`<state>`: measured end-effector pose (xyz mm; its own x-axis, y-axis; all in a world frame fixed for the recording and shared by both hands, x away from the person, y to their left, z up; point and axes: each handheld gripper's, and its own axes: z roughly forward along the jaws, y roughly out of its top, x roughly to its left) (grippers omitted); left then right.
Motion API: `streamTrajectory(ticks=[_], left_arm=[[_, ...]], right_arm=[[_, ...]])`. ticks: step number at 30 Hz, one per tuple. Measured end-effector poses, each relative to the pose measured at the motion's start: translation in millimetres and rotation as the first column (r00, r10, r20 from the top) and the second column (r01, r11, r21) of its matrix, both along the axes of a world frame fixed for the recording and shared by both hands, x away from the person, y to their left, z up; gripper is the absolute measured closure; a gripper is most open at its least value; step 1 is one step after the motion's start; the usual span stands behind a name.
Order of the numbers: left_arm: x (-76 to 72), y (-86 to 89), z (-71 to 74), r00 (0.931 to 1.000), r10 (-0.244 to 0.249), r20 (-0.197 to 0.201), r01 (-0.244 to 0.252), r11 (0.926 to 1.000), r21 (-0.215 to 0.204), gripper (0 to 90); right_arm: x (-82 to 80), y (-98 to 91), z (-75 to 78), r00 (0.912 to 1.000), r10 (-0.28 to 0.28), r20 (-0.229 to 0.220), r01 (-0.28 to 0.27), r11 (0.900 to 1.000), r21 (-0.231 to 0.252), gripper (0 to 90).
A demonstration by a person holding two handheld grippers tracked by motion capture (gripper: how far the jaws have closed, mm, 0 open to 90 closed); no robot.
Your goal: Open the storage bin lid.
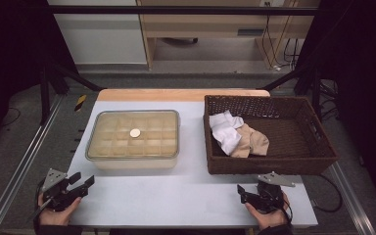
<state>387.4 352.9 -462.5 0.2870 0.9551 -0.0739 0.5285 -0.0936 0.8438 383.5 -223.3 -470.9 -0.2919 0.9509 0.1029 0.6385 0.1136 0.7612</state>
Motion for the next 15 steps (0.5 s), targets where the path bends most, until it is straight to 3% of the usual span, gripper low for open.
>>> streamTrajectory(ticks=[4,15], left_arm=[[-1.4,-4.4,0.6,0.9996,-0.024,0.014,0.024,0.9997,0.004,43.7],[-3.3,-11.2,6.6,0.9983,-0.057,-0.012,0.057,0.9984,-0.001,44.7]], right_arm=[[0.5,13.3,2.7,0.9980,0.063,0.011,-0.063,0.9980,0.008,25.1],[0.8,38.6,7.3,0.9888,0.147,0.025,-0.148,0.9877,0.050,30.6]])
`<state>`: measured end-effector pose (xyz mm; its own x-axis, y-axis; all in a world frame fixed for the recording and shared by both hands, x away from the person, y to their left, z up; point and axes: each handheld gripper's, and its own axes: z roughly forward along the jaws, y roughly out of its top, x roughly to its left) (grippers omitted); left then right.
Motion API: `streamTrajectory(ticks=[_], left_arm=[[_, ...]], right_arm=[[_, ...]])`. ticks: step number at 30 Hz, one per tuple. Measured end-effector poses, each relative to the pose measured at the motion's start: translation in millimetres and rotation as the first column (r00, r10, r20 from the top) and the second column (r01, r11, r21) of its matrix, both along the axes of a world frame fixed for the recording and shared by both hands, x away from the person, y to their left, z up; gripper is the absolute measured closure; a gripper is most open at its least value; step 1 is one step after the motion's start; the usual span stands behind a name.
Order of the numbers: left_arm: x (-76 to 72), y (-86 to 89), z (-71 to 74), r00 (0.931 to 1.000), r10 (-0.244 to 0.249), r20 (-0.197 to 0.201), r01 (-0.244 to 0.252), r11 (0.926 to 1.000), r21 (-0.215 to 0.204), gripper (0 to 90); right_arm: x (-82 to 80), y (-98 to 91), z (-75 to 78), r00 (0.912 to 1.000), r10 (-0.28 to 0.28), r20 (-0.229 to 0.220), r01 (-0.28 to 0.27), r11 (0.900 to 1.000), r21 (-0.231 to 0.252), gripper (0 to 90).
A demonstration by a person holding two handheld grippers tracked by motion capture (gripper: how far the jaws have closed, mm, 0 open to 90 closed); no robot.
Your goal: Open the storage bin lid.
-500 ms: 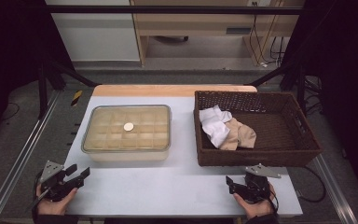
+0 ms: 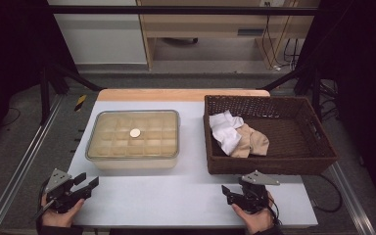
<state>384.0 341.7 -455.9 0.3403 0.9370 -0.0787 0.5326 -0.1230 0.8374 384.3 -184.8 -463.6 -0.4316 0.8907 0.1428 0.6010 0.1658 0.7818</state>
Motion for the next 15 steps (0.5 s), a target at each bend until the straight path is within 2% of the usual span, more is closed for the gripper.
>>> streamTrajectory(ticks=[15], left_arm=[[2.2,0.1,6.3,0.9999,-0.009,-0.006,0.009,0.9999,-0.010,43.5]], right_arm=[[2.1,33.7,3.8,0.9951,0.098,-0.004,-0.098,0.9948,0.029,32.7]])
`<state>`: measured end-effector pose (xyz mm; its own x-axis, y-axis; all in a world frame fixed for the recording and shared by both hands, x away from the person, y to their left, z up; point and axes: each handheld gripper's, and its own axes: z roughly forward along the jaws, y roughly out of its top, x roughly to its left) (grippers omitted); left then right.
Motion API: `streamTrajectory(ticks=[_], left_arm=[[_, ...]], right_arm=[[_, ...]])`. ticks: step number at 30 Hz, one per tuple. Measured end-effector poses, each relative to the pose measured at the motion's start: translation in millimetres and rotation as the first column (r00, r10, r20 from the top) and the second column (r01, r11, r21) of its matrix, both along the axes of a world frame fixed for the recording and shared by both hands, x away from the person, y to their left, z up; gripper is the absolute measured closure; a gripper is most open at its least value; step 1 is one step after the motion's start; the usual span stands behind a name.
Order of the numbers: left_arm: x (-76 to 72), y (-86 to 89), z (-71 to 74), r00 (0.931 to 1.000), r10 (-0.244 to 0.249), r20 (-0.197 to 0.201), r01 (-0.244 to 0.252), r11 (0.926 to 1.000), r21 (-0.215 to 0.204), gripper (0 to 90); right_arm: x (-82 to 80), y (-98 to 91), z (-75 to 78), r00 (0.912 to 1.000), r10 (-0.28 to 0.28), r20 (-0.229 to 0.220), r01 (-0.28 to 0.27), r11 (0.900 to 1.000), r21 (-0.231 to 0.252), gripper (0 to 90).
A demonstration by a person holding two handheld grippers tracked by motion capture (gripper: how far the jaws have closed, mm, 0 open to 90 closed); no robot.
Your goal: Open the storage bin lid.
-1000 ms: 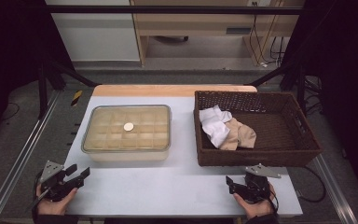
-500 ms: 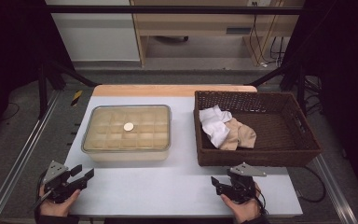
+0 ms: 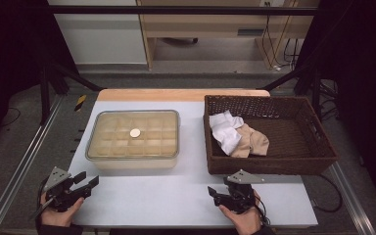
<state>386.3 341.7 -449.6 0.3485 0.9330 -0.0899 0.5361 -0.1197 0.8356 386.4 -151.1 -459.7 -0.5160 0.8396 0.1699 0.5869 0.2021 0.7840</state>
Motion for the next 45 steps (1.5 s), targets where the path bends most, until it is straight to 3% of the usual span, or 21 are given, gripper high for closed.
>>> streamTrajectory(ticks=[12,25,34,45], left_arm=[[2.4,1.2,12.1,0.9997,0.014,0.021,-0.014,0.9999,0.002,42.2],[11.9,7.8,36.5,0.9981,0.016,0.059,-0.017,0.9998,0.008,37.9],[30.3,9.4,53.1,0.9977,0.011,0.067,-0.011,0.9999,0.002,35.9],[57.8,6.6,68.6,0.9968,0.009,0.079,-0.008,0.9999,-0.011,34.9]], right_arm=[[4.6,25.8,11.2,0.9976,0.069,0.010,-0.069,0.9976,0.012,32.7],[14.1,58.9,33.3,0.9889,0.139,0.053,-0.141,0.9888,0.047,33.0],[23.1,76.0,43.4,0.9840,0.155,0.087,-0.160,0.9859,0.049,33.0],[46.2,91.4,61.0,0.9839,0.131,0.121,-0.140,0.9878,0.068,31.9]])
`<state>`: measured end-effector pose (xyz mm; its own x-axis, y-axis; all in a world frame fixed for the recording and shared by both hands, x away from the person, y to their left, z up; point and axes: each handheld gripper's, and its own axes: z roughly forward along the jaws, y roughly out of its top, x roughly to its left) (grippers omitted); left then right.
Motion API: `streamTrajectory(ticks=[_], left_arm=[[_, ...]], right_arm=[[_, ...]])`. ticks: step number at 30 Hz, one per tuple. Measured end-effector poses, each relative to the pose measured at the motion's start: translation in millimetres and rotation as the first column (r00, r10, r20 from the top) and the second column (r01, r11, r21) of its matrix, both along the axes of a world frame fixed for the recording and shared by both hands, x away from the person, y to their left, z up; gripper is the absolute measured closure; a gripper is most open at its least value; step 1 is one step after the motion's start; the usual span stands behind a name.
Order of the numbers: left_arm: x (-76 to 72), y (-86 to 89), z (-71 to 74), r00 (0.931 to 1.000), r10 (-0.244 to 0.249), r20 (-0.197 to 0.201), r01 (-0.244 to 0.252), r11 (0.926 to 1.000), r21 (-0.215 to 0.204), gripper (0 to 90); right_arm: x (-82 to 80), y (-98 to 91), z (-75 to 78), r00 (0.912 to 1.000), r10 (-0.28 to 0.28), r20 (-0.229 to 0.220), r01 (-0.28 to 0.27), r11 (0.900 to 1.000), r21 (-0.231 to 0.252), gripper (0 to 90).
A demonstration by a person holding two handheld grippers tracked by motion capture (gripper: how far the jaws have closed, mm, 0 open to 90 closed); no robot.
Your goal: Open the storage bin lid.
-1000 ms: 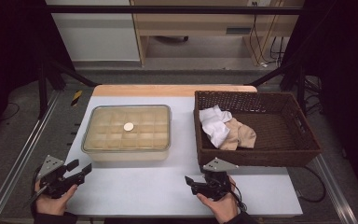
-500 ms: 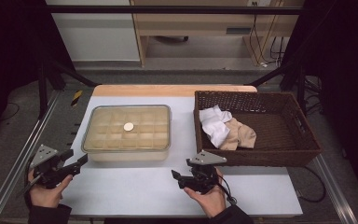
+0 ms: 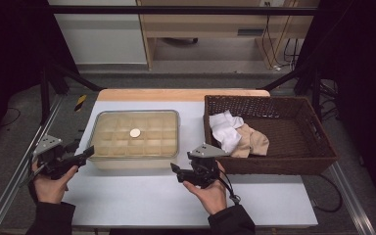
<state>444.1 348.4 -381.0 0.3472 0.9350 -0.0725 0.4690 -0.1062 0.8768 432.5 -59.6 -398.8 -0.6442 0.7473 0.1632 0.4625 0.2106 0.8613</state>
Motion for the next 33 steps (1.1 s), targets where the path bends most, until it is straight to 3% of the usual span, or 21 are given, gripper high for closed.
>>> streamTrajectory(ticks=[9,13,26,33], left_arm=[[23.0,-0.6,1.2,0.9999,0.011,-0.005,-0.011,0.9999,0.010,35.0],[32.9,0.6,0.7,0.9998,0.017,-0.007,-0.018,0.9998,-0.009,35.0],[65.6,3.4,-11.0,0.9987,0.030,-0.041,-0.029,0.9996,0.004,35.5],[79.3,7.0,-20.1,0.9968,0.034,-0.072,-0.034,0.9994,0.000,36.5]], right_arm=[[24.6,9.8,11.0,0.9993,-0.034,0.018,0.033,0.9994,0.013,31.7],[37.4,17.4,12.7,0.9986,-0.051,0.014,0.051,0.9984,0.024,31.8],[78.3,36.2,5.2,0.9934,-0.115,-0.003,0.115,0.9924,0.043,31.8],[96.3,43.3,-0.3,0.9874,-0.158,-0.011,0.158,0.9872,0.021,31.7]])
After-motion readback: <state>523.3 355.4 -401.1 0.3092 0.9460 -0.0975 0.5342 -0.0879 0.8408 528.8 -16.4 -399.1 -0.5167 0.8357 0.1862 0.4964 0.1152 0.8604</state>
